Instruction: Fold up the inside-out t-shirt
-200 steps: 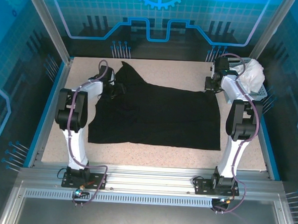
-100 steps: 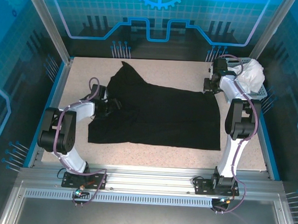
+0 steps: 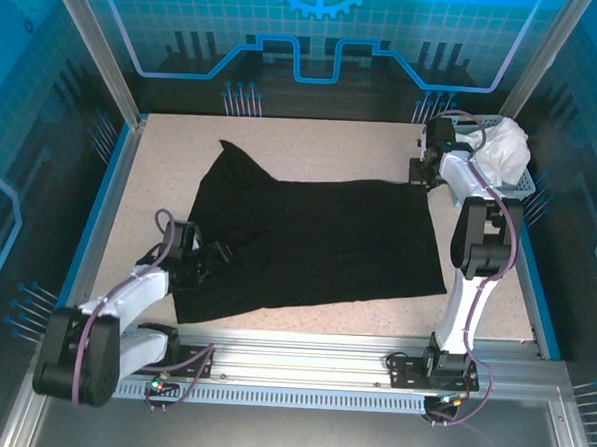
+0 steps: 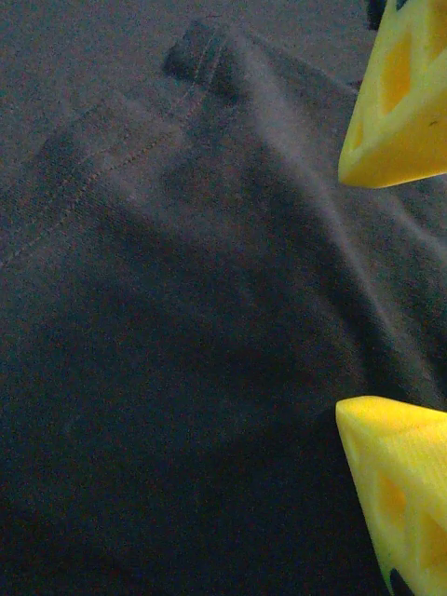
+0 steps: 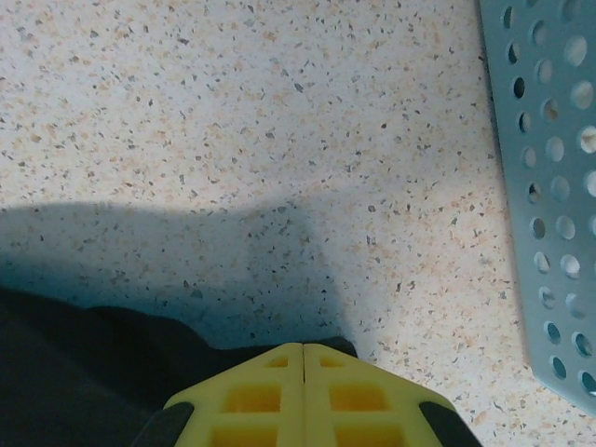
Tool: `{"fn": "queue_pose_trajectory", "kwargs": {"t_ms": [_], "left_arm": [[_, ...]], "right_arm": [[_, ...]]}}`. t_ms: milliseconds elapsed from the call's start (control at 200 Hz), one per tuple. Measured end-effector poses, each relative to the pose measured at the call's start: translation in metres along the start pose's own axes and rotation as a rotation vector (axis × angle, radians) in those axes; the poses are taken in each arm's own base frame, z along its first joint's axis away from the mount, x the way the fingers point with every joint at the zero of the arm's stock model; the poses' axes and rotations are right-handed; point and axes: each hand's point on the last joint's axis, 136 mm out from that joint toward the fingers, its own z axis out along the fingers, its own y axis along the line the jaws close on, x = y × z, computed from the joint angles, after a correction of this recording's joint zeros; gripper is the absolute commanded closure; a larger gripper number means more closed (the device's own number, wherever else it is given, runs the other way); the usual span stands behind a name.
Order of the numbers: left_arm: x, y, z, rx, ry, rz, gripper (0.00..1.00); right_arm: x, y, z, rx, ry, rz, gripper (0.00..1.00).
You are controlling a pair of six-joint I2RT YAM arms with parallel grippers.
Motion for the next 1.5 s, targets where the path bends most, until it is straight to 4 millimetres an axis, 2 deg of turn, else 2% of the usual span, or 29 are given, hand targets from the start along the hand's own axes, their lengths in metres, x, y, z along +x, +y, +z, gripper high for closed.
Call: {"fn": "queue_pose_trajectory", "kwargs": {"t_ms": [80,155,290,400,535,595,750,915,1035,1311,1501], "left_arm": [[-0.009,-0.003,-0.008,-0.009,-0.045,0.006,0.36],[-0.03,-0.013,-0.012,-0.03,-0.086,0.024,0.35],[-0.101,-0.057,-0.002,-0.035,-0.186,0.075,0.35],[-0.165,-0.09,0.025,-0.029,-0.254,0.104,0.34],[-0.232,-0.113,0.07,-0.049,-0.287,0.133,0.34],[-0.256,-0.117,0.087,-0.054,-0.297,0.145,0.34],[-0.298,-0.118,0.123,-0.077,-0.27,0.161,0.34],[-0.331,-0.122,0.146,-0.066,-0.241,0.145,0.36],[-0.346,-0.124,0.158,-0.058,-0.22,0.13,0.39],[-0.348,-0.121,0.193,-0.028,-0.153,0.082,0.49],[-0.351,-0.12,0.194,-0.009,-0.148,0.056,0.57]], "right_arm": [[0.006,0.0,0.003,0.003,0.016,-0.005,1.0],[0.009,0.0,0.004,0.004,0.024,-0.007,1.0],[0.008,0.001,0.004,0.003,0.023,-0.009,1.0],[0.008,0.003,0.003,0.0,0.022,-0.015,1.0],[0.008,0.004,0.003,-0.001,0.021,-0.017,1.0],[0.008,0.005,0.003,-0.001,0.021,-0.018,1.0],[0.008,0.005,0.003,-0.002,0.021,-0.019,1.0],[0.008,0.005,0.003,-0.002,0.021,-0.019,1.0],[0.008,0.005,0.003,-0.002,0.021,-0.019,1.0],[0.008,0.01,0.003,-0.006,0.02,-0.029,1.0],[0.008,0.013,0.002,-0.008,0.02,-0.04,1.0]]}}
